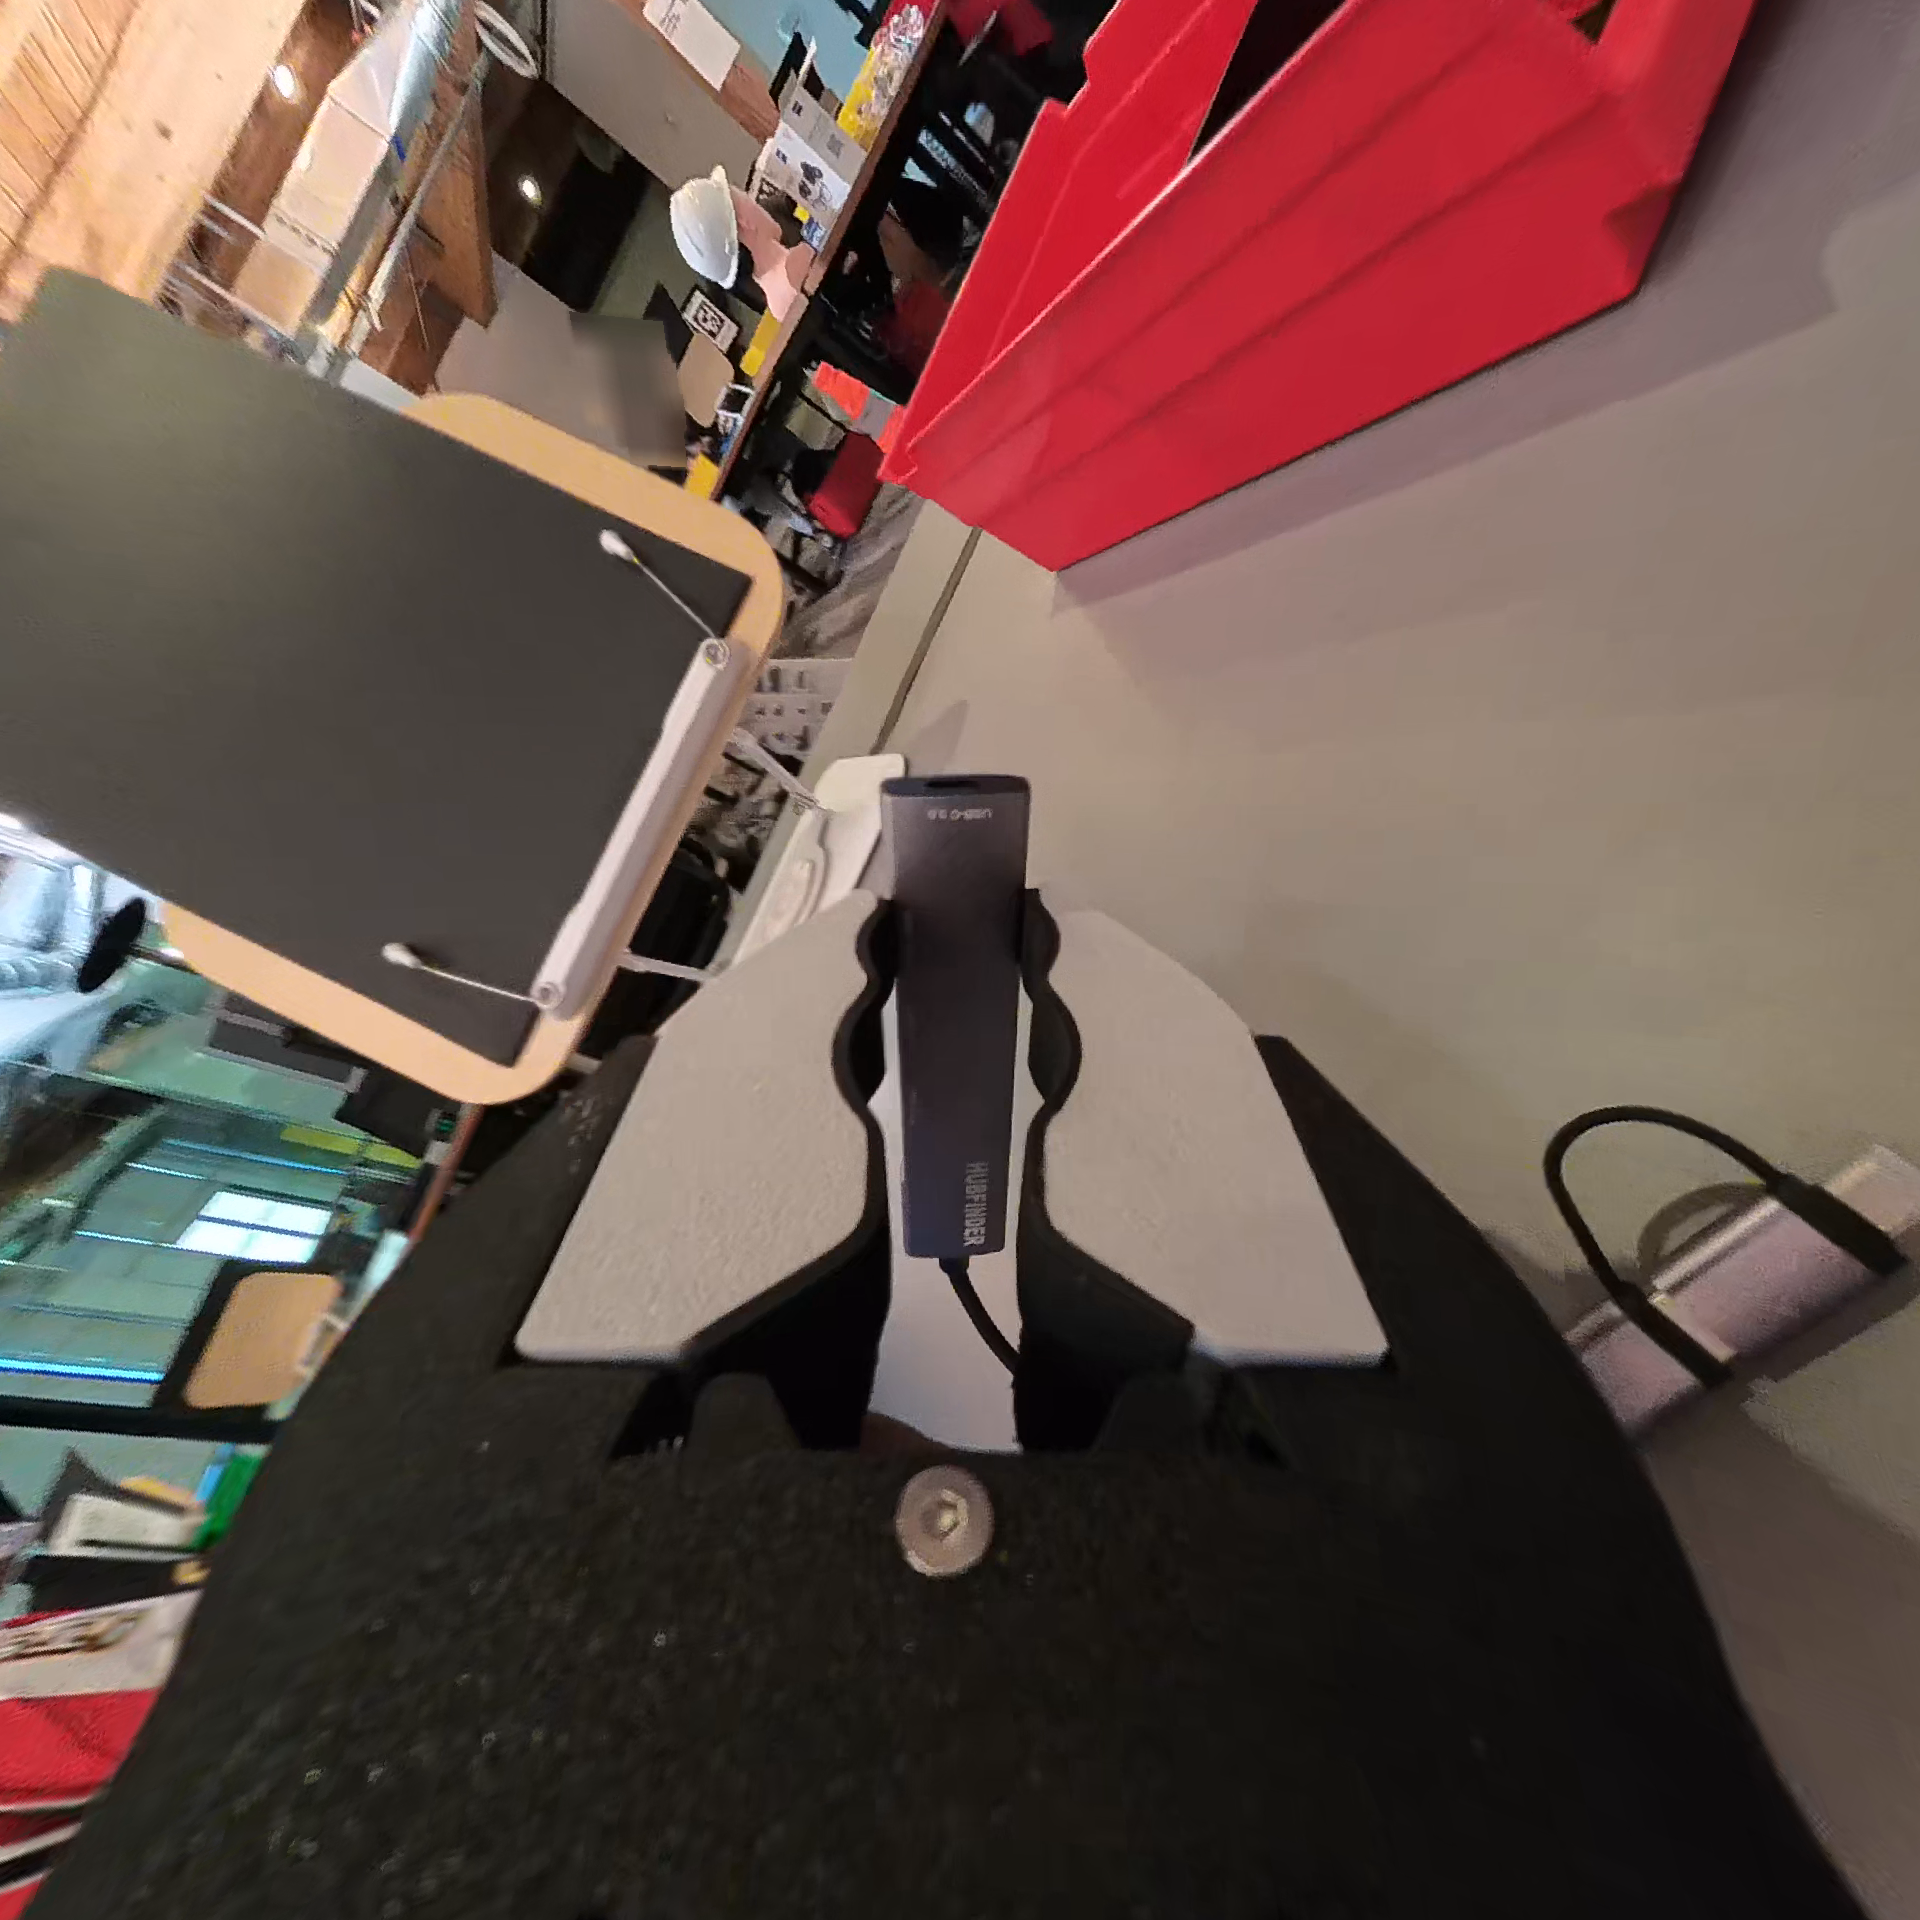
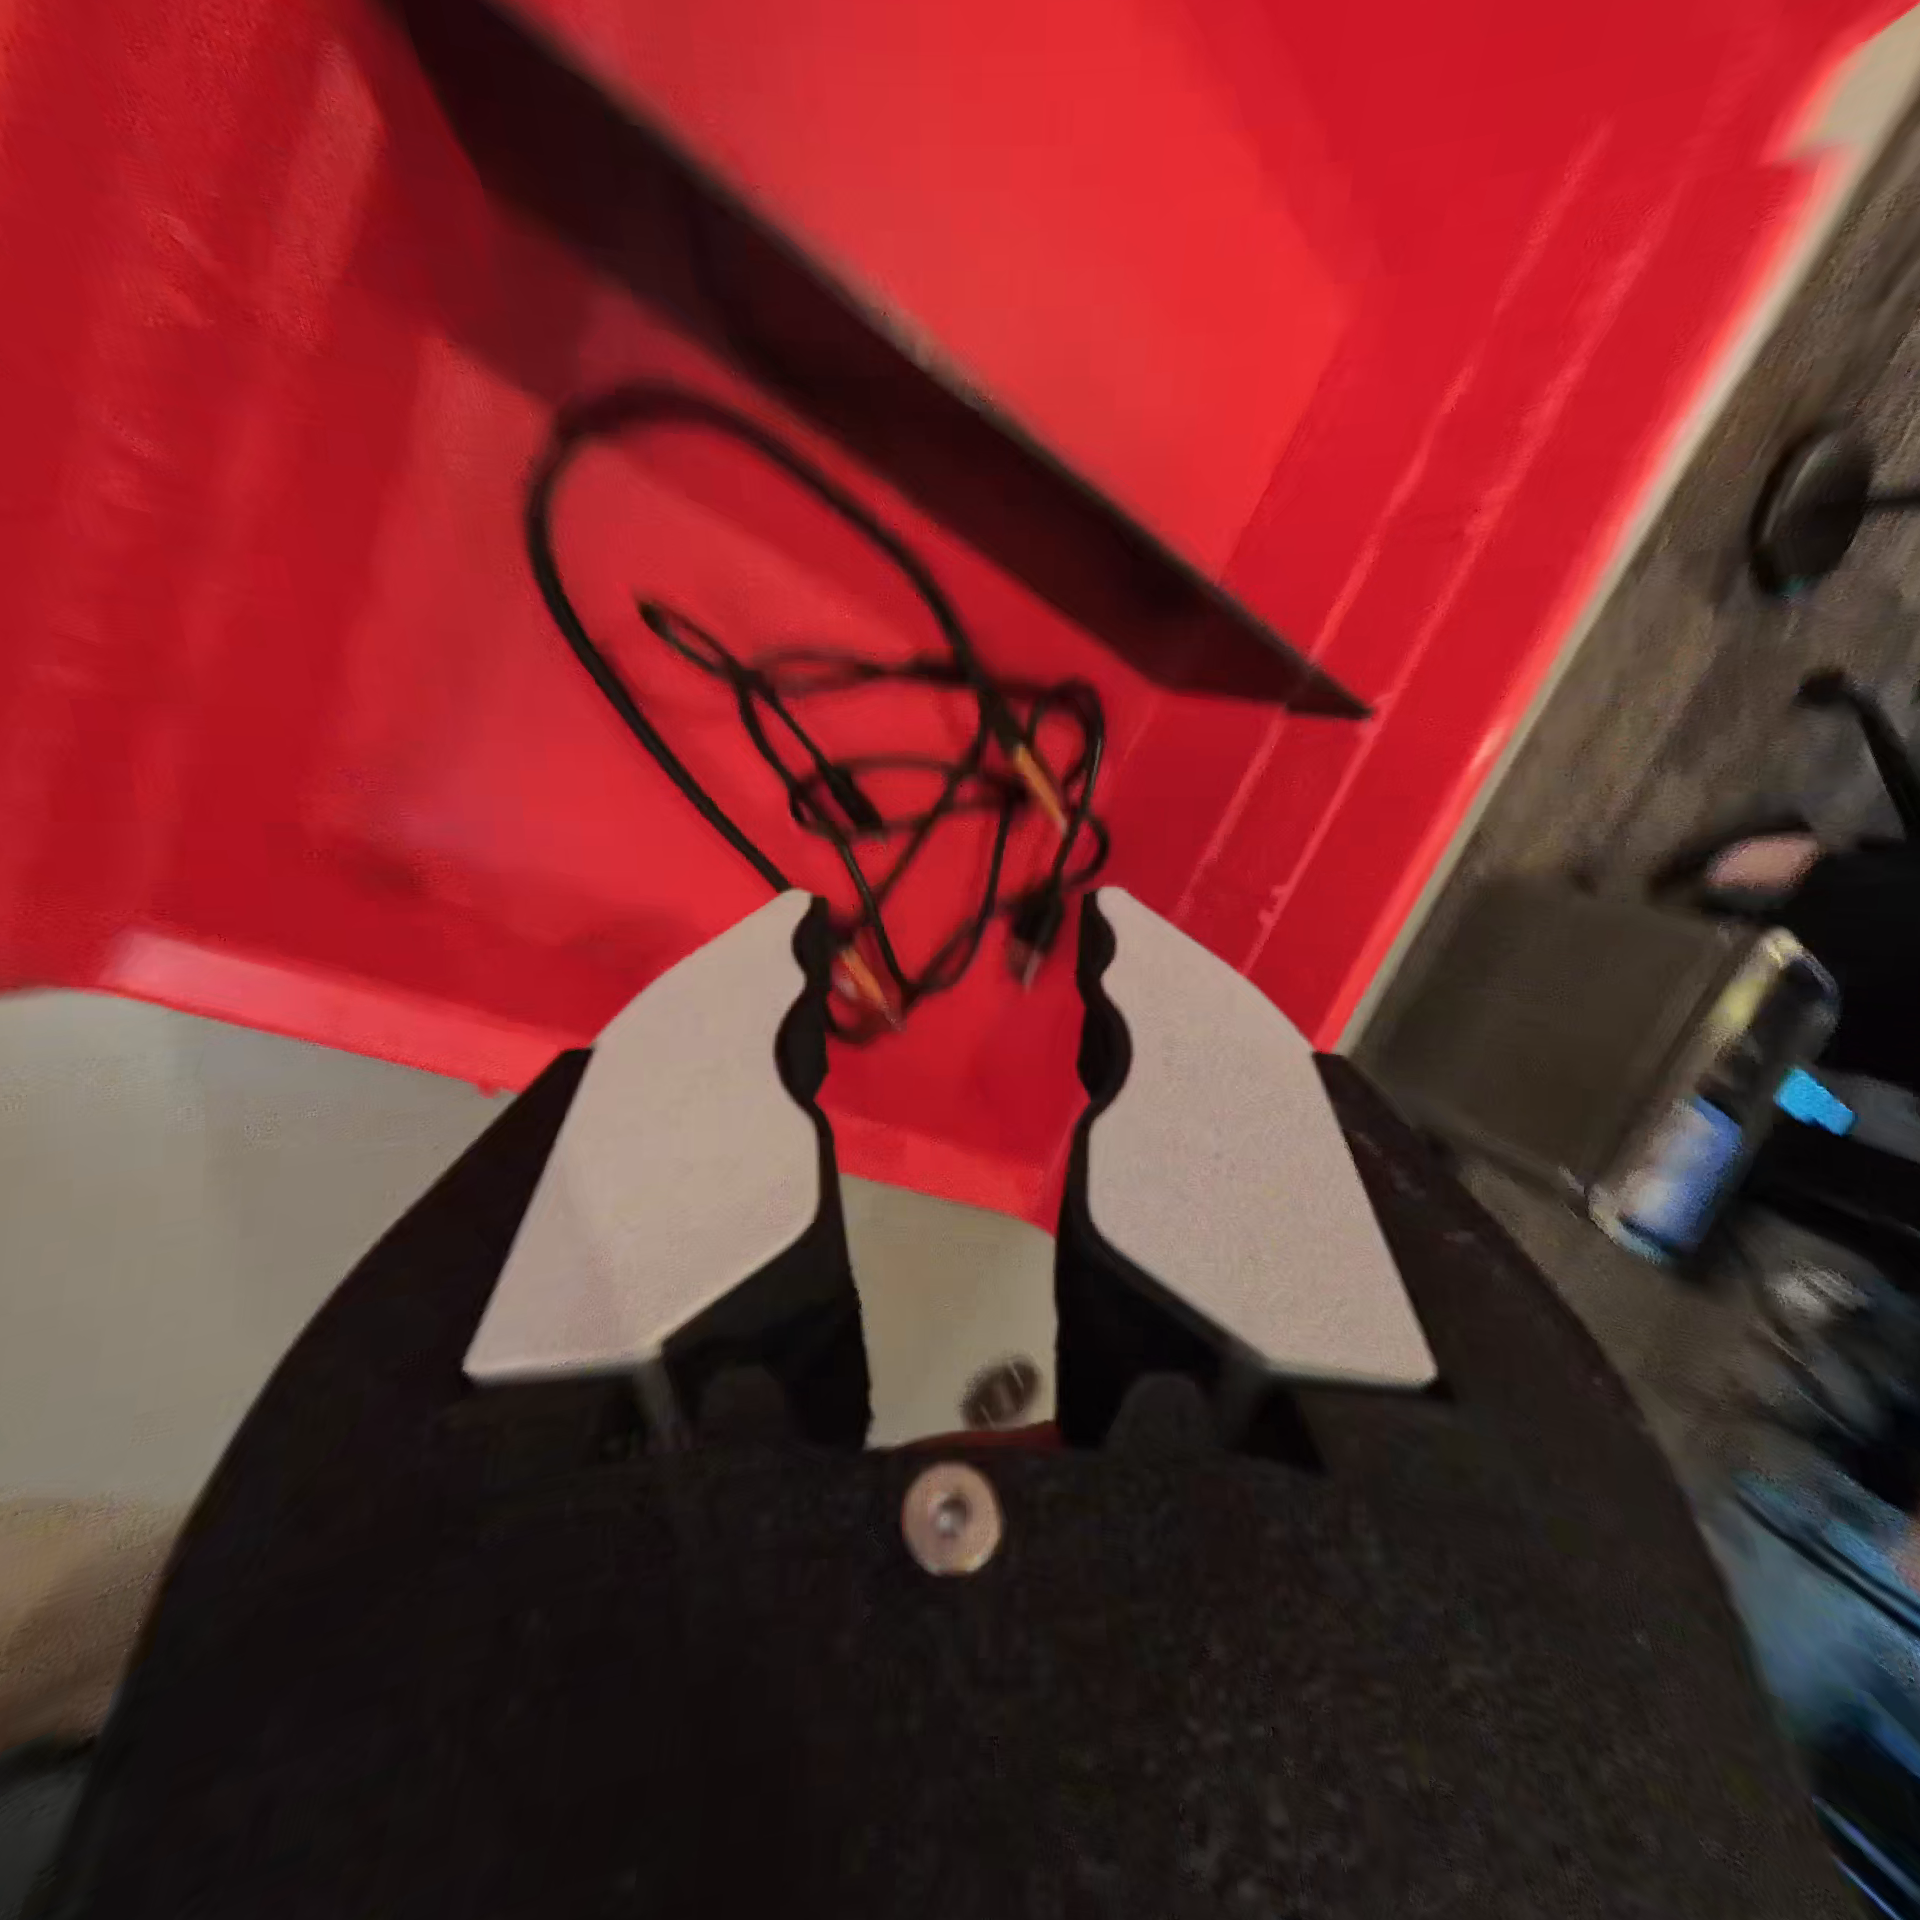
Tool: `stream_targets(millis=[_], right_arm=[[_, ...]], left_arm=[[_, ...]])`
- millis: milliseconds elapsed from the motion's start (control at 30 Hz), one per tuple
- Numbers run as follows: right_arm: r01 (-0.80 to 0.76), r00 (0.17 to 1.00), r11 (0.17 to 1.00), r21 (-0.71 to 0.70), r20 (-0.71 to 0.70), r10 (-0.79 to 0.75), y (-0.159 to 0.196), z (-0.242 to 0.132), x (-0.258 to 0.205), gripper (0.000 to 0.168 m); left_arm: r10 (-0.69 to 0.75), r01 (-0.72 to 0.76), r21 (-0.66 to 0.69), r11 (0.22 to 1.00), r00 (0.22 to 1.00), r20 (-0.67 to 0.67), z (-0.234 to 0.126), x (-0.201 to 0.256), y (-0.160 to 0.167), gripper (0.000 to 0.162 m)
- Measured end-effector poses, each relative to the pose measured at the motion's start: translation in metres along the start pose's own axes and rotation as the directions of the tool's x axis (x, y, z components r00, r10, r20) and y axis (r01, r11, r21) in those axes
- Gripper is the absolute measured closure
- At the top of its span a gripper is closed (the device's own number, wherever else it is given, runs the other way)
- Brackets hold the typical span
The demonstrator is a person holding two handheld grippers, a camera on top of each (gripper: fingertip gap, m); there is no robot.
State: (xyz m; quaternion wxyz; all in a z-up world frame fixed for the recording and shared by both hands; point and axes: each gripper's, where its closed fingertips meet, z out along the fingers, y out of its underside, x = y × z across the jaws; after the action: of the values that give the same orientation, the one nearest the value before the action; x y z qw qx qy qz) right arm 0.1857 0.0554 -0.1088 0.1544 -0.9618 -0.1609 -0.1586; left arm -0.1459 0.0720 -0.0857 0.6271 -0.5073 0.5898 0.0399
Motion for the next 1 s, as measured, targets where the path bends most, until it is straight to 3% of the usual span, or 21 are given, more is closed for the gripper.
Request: stream_targets(millis=[33, 67, 133, 200, 267, 333, 433, 500, 600, 733, 767, 867, 967, 1000], right_arm=[[-0.077, 0.997, 0.983, 0.165, 0.016, 0.075, -0.012, -0.013, -0.004, 0.123], [-0.181, 0.983, 0.925, 0.335, 0.086, 0.161, -0.024, -0.029, -0.016, 0.125], [-0.390, 0.894, 0.721, 0.573, 0.423, 0.148, -0.045, -0.065, -0.079, 0.130], [-0.602, 0.714, 0.492, 0.629, 0.700, -0.021, -0.048, -0.100, -0.147, 0.132], [-0.687, 0.603, 0.408, 0.601, 0.785, -0.141, -0.037, -0.111, -0.199, 0.136], [-0.680, 0.612, 0.413, 0.606, 0.779, -0.134, -0.039, -0.110, -0.228, 0.129], [-0.511, 0.708, 0.414, 0.754, 0.641, -0.295, -0.052, -0.122, -0.259, 0.134], [-0.432, 0.701, 0.404, 0.806, 0.582, -0.411, -0.062, -0.128, -0.277, 0.133], [-0.427, 0.568, 0.449, 0.785, 0.619, -0.542, -0.069, -0.139, -0.298, 0.128], [-0.431, 0.434, 0.509, 0.745, 0.665, -0.607, -0.078, -0.146, -0.316, 0.125], [-0.416, 0.404, 0.512, 0.752, 0.657, -0.636, -0.076, -0.148, -0.321, 0.145], [-0.349, 0.452, 0.528, 0.774, 0.633, -0.629, -0.075, -0.140, -0.322, 0.145], [-0.324, 0.523, 0.521, 0.789, 0.609, -0.596, -0.077, -0.134, -0.307, 0.145], [-0.316, 0.554, 0.516, 0.796, 0.597, -0.581, -0.078, -0.134, -0.296, 0.145]], left_arm=[[-0.030, 0.030, -0.002, 1.000, 0.999, -0.011, 0.001, -0.001, 0.002, 0.139], [-0.056, 0.055, -0.006, 0.998, 0.998, -0.019, 0.002, -0.001, 0.005, 0.139], [-0.092, 0.092, -0.015, 0.996, 0.995, -0.032, 0.004, -0.002, 0.009, 0.139], [-0.159, 0.158, -0.021, 0.987, 0.986, -0.056, 0.006, -0.002, 0.012, 0.139], [-0.300, 0.299, -0.025, 0.954, 0.948, -0.107, 0.007, -0.004, 0.011, 0.139], [-0.502, 0.506, -0.032, 0.862, 0.842, -0.195, 0.007, -0.007, 0.005, 0.139], [-0.721, 0.789, -0.038, 0.613, 0.540, -0.435, -0.001, -0.011, -0.022, 0.139], [-0.667, 0.873, -0.070, 0.483, 0.314, -0.675, -0.020, -0.004, -0.050, 0.139], [-0.549, 0.928, -0.085, 0.363, 0.139, -0.824, -0.043, -0.007, -0.070, 0.139], [-0.472, 0.930, -0.082, 0.359, 0.104, -0.876, -0.057, -0.002, -0.082, 0.139], [-0.467, 0.927, -0.079, 0.365, 0.109, -0.878, -0.058, -0.001, -0.083, 0.138], [-0.493, 0.918, -0.065, 0.391, 0.149, -0.857, -0.059, 0.001, -0.079, 0.138], [-0.562, 0.927, -0.092, 0.365, 0.140, -0.815, -0.061, -0.011, -0.069, 0.113], [-0.599, 0.928, -0.090, 0.361, 0.156, -0.786, -0.060, -0.017, -0.063, 0.111]])
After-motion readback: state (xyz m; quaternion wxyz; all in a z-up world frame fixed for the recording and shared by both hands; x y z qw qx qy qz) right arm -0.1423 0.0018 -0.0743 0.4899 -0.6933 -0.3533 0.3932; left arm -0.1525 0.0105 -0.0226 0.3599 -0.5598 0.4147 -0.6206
